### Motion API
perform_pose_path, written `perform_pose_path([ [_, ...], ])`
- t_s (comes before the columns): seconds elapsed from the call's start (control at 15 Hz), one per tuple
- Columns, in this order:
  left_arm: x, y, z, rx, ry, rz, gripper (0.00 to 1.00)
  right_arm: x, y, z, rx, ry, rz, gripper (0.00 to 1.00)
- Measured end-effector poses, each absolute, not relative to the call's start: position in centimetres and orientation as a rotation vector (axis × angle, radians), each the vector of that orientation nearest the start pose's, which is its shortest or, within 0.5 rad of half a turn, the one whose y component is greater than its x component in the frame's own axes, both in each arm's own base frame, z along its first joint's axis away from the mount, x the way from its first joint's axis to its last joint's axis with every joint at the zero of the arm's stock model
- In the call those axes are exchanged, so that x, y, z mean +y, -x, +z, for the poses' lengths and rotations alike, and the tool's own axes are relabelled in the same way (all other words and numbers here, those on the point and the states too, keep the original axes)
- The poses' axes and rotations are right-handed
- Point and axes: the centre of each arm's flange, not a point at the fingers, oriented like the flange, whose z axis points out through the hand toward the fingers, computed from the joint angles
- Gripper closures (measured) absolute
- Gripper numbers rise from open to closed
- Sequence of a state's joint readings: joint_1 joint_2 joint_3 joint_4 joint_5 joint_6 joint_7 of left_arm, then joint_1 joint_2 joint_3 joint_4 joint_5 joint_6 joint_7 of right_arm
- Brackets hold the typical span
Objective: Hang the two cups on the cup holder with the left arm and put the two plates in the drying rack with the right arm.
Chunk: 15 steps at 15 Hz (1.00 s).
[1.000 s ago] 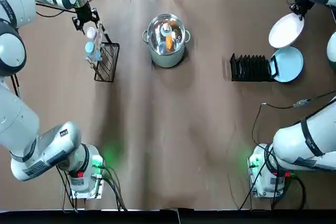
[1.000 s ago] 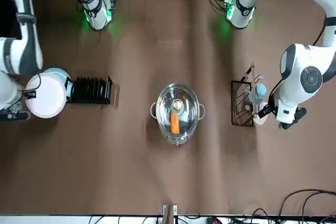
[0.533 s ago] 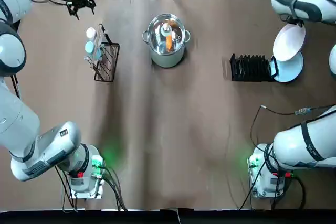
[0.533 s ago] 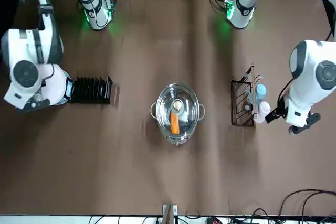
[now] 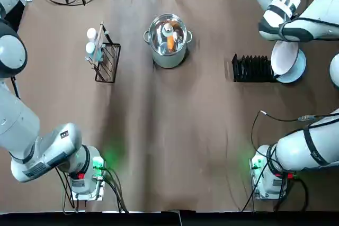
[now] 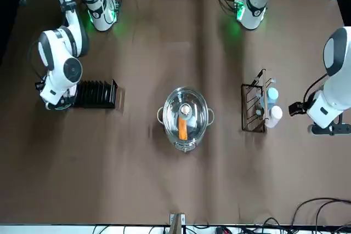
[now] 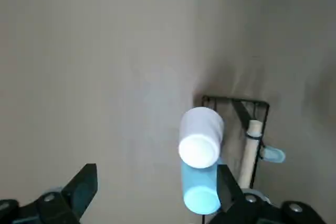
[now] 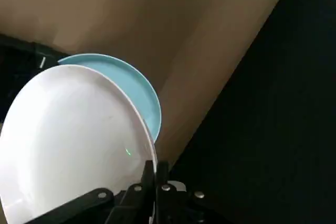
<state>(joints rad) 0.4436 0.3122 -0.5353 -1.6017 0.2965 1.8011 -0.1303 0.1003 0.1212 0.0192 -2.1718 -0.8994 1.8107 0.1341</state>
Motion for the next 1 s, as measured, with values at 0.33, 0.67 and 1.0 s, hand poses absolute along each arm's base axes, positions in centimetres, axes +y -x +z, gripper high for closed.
perform_pose_path([
  [0.33, -3.7, -64.3, 48.8, 0.033, 3.001, 0.029, 0.0, 1.1, -51.0, 32.1, 0.456, -2.187, -0.373, 0.96],
  [0.67, -3.4, -58.6, 58.6, 0.042, 3.072, 0.054, 0.0, 2.0, -51.2, 28.7, 0.481, -2.157, -0.369, 0.96],
  [1.0, -3.5, -56.1, 61.2, 0.077, 3.088, 0.081, 0.0, 2.6, -51.5, 26.6, 0.503, -2.172, -0.343, 0.96],
])
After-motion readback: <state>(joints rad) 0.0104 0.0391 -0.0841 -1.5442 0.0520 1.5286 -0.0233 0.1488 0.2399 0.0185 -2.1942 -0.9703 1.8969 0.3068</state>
